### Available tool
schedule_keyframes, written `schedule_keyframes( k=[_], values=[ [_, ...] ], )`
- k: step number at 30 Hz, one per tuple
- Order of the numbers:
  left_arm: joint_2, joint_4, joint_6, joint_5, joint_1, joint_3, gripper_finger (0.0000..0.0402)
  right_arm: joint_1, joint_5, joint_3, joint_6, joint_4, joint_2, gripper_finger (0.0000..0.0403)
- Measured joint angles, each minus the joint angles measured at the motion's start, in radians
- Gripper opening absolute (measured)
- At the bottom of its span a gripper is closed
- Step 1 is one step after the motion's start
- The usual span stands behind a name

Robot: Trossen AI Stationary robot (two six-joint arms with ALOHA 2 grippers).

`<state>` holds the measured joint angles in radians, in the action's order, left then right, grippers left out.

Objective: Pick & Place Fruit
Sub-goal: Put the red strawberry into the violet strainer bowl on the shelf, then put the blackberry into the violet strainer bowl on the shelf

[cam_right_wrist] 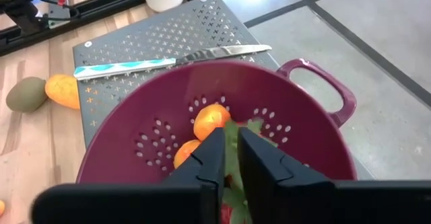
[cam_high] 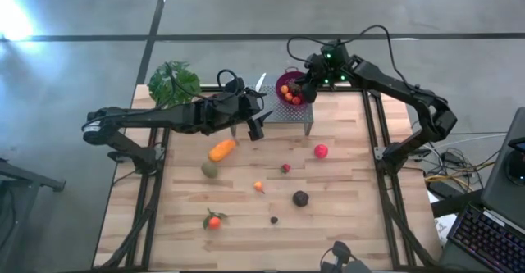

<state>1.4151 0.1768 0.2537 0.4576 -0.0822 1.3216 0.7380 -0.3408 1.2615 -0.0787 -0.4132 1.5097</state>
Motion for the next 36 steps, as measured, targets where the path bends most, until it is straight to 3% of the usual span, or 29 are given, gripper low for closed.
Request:
schedule_keyframes(
  k=[8,14,26,36],
  values=[
    [0.0,0.001,-0.004,0.0,0.0,0.0,0.0264,0.0,0.0,0.048,-0.007,-0.032,-0.008,0.0105],
    [0.0,0.044,-0.043,-0.001,0.0,0.0,0.0264,-0.02,0.003,0.125,-0.061,-0.162,-0.053,0.0127],
    [0.0,0.172,-0.092,-0.014,-0.001,0.0,0.0264,-0.085,0.07,0.136,-0.081,-0.324,-0.266,0.0112],
    [0.0,0.294,-0.098,-0.026,-0.001,0.0,0.0264,-0.156,0.086,0.094,0.002,-0.43,-0.431,0.0095]
  ],
)
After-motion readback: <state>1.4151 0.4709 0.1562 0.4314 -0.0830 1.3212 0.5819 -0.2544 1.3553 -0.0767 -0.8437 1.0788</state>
